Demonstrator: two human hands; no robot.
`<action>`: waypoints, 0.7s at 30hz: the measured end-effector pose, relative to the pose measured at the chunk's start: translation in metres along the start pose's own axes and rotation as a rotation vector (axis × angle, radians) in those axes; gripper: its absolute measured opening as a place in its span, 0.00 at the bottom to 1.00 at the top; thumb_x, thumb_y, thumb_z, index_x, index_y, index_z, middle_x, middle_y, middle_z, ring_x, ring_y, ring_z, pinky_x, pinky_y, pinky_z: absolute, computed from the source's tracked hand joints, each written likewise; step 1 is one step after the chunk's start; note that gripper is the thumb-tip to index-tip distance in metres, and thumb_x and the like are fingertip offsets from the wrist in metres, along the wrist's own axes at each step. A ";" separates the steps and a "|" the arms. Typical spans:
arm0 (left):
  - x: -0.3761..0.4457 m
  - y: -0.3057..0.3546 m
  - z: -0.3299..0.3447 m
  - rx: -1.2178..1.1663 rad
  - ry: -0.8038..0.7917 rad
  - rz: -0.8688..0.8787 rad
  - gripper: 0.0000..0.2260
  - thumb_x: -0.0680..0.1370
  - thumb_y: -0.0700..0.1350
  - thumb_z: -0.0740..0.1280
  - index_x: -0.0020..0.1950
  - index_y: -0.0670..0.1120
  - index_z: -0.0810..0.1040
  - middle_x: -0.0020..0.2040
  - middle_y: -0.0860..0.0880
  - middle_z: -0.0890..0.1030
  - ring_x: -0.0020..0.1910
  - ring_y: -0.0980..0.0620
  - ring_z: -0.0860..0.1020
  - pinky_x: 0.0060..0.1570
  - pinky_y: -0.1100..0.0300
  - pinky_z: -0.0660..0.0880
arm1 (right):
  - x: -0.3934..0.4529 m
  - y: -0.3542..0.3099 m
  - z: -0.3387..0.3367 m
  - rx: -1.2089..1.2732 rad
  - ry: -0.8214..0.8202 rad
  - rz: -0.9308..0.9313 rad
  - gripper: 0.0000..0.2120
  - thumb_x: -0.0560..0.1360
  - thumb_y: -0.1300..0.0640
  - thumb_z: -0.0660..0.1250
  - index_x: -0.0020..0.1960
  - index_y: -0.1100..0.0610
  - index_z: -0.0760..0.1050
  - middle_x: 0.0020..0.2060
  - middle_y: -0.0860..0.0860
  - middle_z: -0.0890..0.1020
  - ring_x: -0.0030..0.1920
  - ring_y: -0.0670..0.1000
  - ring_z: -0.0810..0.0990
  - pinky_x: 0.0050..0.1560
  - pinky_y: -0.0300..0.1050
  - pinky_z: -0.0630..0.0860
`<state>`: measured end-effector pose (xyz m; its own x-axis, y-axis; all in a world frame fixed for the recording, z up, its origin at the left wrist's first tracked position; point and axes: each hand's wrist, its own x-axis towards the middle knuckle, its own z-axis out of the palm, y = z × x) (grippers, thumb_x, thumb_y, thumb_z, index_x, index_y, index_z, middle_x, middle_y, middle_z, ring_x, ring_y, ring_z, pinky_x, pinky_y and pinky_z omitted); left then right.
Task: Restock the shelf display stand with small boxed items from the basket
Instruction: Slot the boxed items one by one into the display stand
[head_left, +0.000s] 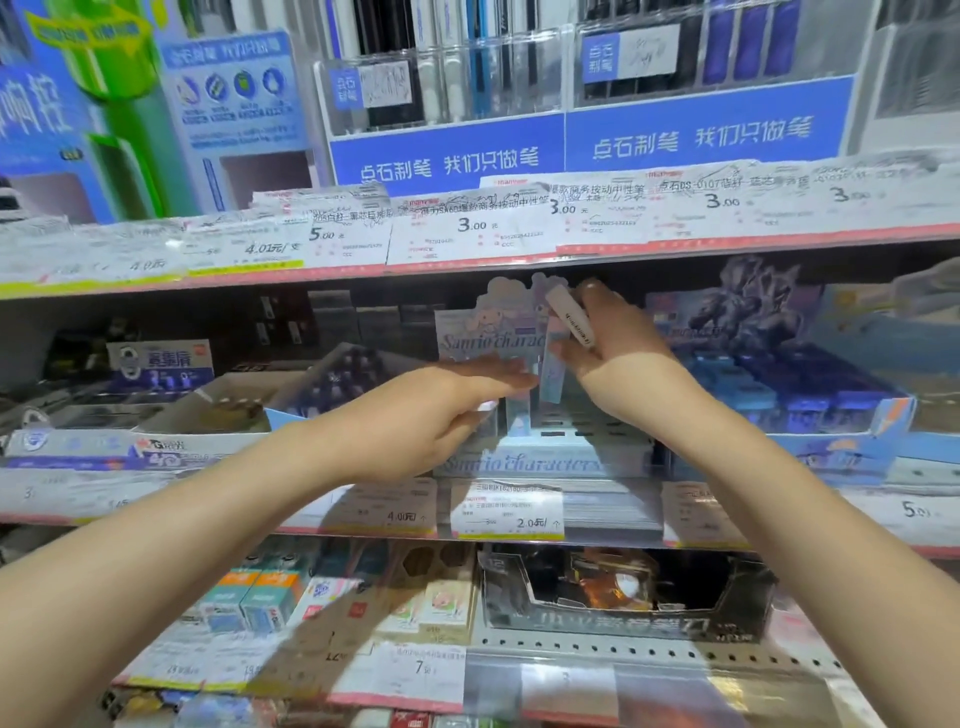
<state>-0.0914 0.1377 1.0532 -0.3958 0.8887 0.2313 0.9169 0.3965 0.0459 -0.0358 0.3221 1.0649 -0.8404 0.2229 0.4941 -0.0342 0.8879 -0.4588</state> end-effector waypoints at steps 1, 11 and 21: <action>0.001 0.000 0.000 -0.002 0.009 0.009 0.24 0.79 0.39 0.54 0.73 0.58 0.62 0.73 0.55 0.68 0.67 0.50 0.72 0.64 0.51 0.71 | 0.002 0.000 0.000 -0.002 -0.002 0.003 0.15 0.76 0.58 0.61 0.61 0.59 0.65 0.57 0.60 0.76 0.53 0.61 0.76 0.42 0.43 0.64; 0.001 0.000 0.001 -0.027 0.029 0.008 0.23 0.80 0.41 0.55 0.73 0.58 0.63 0.56 0.47 0.81 0.47 0.54 0.80 0.53 0.59 0.75 | -0.002 0.002 0.006 0.078 -0.040 -0.001 0.14 0.76 0.58 0.62 0.60 0.57 0.68 0.53 0.57 0.78 0.49 0.56 0.75 0.43 0.41 0.65; 0.002 0.002 0.001 -0.038 0.027 -0.026 0.23 0.80 0.40 0.56 0.72 0.58 0.63 0.43 0.48 0.81 0.34 0.50 0.74 0.43 0.54 0.74 | -0.008 0.005 0.011 0.118 -0.036 -0.064 0.13 0.76 0.59 0.61 0.60 0.54 0.69 0.52 0.56 0.79 0.50 0.58 0.76 0.45 0.42 0.70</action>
<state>-0.0907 0.1404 1.0531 -0.4186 0.8714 0.2559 0.9077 0.4100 0.0887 -0.0354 0.3207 1.0506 -0.8530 0.1507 0.4997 -0.1502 0.8460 -0.5115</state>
